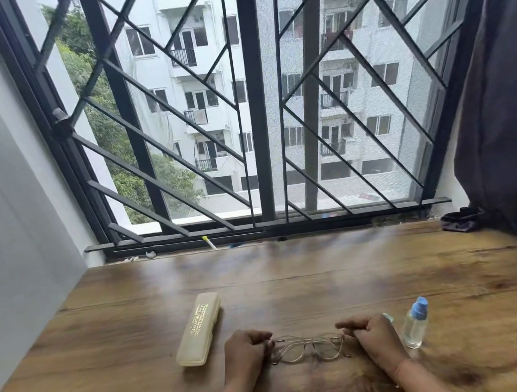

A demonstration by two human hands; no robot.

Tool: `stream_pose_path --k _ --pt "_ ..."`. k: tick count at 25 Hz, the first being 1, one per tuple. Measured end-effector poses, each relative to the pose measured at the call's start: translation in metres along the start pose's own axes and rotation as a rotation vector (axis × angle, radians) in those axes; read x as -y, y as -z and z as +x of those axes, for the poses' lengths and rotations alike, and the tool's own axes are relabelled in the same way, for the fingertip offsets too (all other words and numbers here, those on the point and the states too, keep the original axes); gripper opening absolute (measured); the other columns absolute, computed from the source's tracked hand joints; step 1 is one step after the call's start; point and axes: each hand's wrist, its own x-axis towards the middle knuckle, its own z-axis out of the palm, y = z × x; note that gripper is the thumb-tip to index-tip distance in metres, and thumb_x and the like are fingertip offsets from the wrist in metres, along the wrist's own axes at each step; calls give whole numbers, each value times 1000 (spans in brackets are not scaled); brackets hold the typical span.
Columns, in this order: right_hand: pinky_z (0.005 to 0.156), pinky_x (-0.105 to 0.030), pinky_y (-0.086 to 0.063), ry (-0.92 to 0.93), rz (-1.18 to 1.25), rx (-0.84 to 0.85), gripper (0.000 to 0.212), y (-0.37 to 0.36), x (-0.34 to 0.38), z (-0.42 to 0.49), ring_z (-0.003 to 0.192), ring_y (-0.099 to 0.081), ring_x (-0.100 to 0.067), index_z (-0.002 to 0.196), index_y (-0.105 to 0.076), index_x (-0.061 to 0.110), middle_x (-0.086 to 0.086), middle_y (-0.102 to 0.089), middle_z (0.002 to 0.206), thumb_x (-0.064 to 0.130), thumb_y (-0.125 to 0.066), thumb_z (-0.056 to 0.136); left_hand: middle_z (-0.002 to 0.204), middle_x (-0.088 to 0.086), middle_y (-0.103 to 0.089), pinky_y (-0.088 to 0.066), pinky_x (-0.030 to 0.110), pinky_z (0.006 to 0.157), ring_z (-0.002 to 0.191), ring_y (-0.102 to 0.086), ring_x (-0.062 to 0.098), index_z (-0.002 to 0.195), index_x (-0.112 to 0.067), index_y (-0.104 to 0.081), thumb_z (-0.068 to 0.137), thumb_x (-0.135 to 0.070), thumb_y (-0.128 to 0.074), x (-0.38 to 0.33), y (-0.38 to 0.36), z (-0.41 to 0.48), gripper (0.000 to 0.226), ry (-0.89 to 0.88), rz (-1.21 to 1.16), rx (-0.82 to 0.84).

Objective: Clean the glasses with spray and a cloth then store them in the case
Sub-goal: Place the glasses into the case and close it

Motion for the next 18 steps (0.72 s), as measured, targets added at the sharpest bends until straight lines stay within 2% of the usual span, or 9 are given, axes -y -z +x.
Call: stream_pose_path --k 2,5,8,10,11,13,15,17,18 --pt "62 -5 -47 11 45 1 40 -5 12 10 66 -65 7 72 -74 15 16 -68 61 -19 -54 76 89 6 -74 -45 17 78 84 -66 11 92 -6 -74 74 -3 -72 -5 4 -3 19 -10 -10 -83" --pt "62 -5 -46 76 80 51 32 -22 38 27 69 -64 6 80 -74 8 13 -69 69 -17 -55 78 98 5 -70 -37 17 78 89 -58 8 103 1 -68 79 -9 -70 -18 17 -14 26 -21 -124 -341" --pt "65 -8 -47 146 119 167 24 -54 67 46 79 -64 -8 91 -72 2 4 -69 78 -12 -55 81 104 10 -69 -39 24 78 93 -60 18 106 0 -67 82 -13 -67 -27 33 -24 27 11 -270 -528" --pt "71 -13 -47 153 175 246 20 -80 87 56 86 -63 -16 99 -68 -3 -3 -70 85 -9 -56 83 102 14 -69 -40 28 74 88 -60 24 102 0 -67 85 -17 -63 -29 45 -29 25 54 -320 -629" --pt "74 -15 -47 141 190 291 21 -93 94 61 90 -62 -17 104 -66 -5 -7 -69 92 -6 -56 85 108 16 -67 -40 30 75 93 -60 28 105 0 -65 87 -20 -60 -29 51 -31 27 88 -331 -662" --pt "77 -15 -45 111 203 385 23 -117 109 65 97 -60 -17 109 -63 -5 -12 -66 106 0 -55 88 129 14 -56 -42 34 91 115 -53 30 120 0 -57 91 -28 -54 -24 60 -34 40 172 -398 -714" --pt "81 -19 -46 79 194 461 25 -138 119 66 105 -59 -21 108 -63 -5 -15 -64 115 11 -56 90 136 12 -51 -39 42 102 121 -49 30 126 -4 -54 90 -48 -48 -16 65 -35 57 259 -543 -697" --pt "89 -32 -44 42 160 510 42 -154 125 67 113 -55 -32 103 -62 -10 -23 -61 118 30 -53 92 129 12 -56 -43 47 98 115 -54 29 119 -10 -59 70 -80 -43 0 66 -31 87 316 -739 -687" --pt "92 -34 -42 31 134 534 52 -159 128 67 113 -54 -33 103 -61 -9 -24 -60 118 40 -49 92 126 13 -59 -46 46 94 112 -57 29 119 -10 -58 56 -91 -42 3 66 -31 104 337 -861 -691"
